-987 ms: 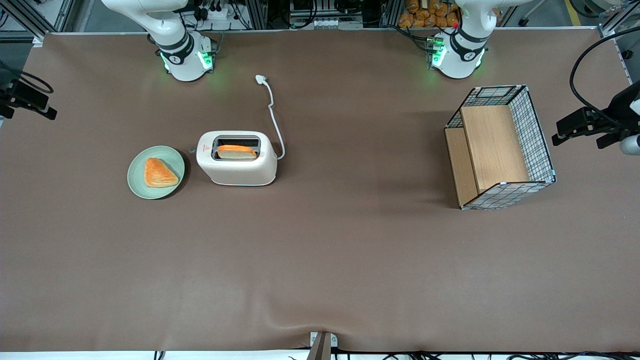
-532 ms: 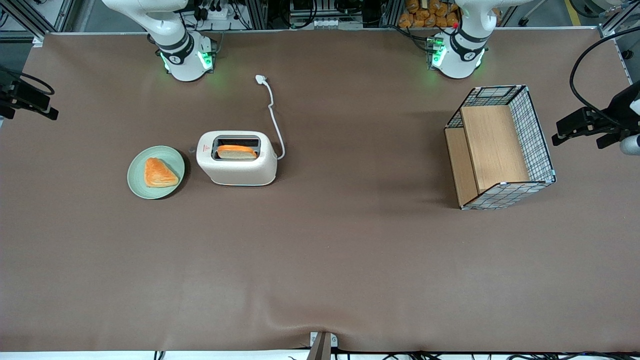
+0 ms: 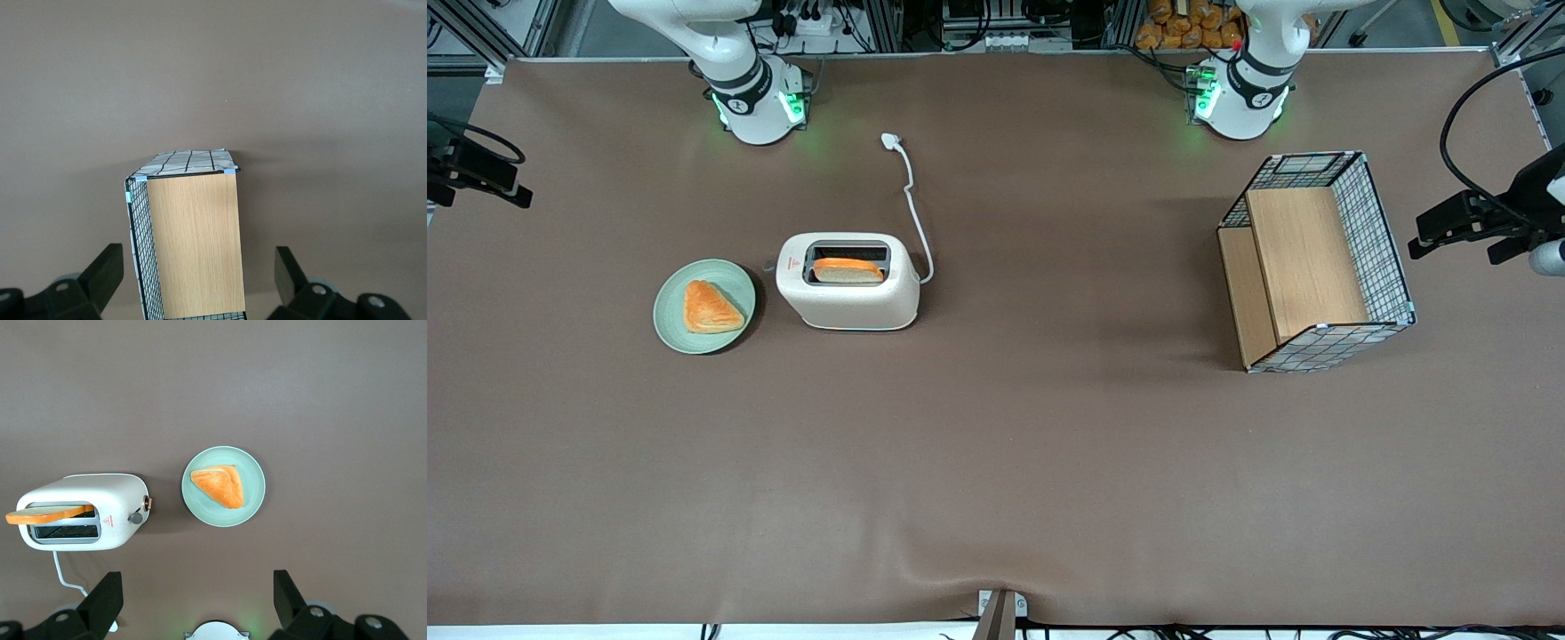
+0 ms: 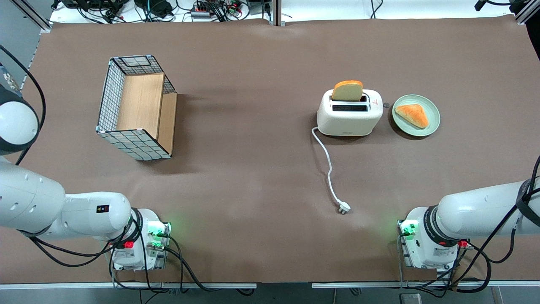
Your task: Press toaster button with right arm
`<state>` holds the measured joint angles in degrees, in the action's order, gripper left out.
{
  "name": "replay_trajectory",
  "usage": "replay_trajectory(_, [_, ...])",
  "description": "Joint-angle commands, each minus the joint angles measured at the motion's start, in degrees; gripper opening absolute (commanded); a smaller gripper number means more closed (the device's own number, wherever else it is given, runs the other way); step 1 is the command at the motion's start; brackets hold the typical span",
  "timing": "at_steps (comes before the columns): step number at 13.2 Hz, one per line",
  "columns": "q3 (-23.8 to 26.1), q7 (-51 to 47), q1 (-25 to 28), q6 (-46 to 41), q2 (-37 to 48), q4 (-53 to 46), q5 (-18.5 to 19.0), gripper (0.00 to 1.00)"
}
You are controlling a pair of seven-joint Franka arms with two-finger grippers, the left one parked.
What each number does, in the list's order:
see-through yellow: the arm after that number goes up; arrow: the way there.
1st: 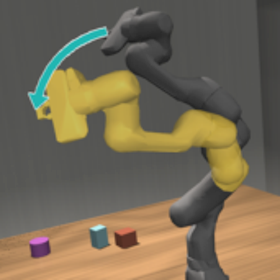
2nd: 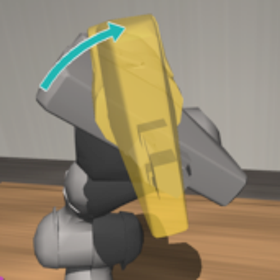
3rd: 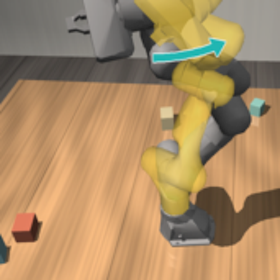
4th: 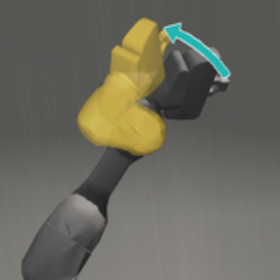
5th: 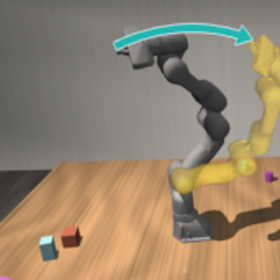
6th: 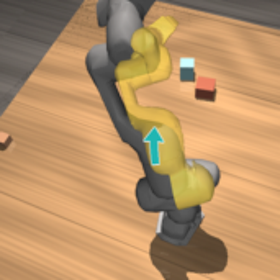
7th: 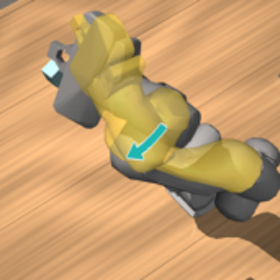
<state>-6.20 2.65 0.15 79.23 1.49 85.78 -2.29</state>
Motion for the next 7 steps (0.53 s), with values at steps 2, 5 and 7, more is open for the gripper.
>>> replay_trajectory(2, [0.8, 0.9, -1.5, -1.1, -1.0, -1.9, -0.6, 1.00])
replay_trajectory(5, [0.9, 0.4, -1.0, -1.1, -0.9, -1.9, -0.7, 1.00])
replay_trajectory(7, [0.9, 0.3, -0.9, -1.1, -0.9, -1.9, -0.5, 1.00])
